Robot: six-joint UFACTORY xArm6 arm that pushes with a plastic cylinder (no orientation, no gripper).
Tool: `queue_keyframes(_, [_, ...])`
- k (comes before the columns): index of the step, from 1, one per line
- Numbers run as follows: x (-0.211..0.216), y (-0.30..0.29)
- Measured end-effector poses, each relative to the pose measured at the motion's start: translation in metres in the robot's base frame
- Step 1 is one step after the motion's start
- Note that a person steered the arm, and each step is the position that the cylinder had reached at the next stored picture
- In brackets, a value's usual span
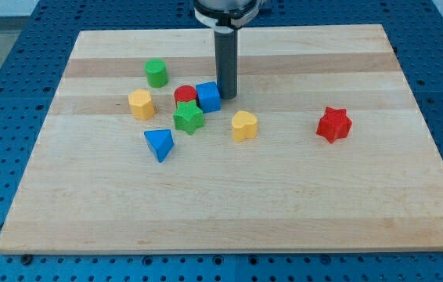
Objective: Move the red star closer to the blue cube
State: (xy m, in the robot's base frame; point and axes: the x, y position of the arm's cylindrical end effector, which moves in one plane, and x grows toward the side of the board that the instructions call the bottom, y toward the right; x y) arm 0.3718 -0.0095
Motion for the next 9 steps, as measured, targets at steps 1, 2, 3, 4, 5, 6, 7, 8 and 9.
queue_keyframes(1, [0.009,0.062])
queue_keyframes(2, [0.098,0.111])
queue_keyframes(3, [0.175,0.108])
queue_keyframes(4, [0.197,0.163])
queue_keyframes(5, [0.177,0.219])
queue_keyframes(6, [0.132,0.22])
queue_keyframes(7, [0.097,0.209])
queue_keyframes(8, [0.091,0.172])
queue_keyframes(9, [0.077,0.146])
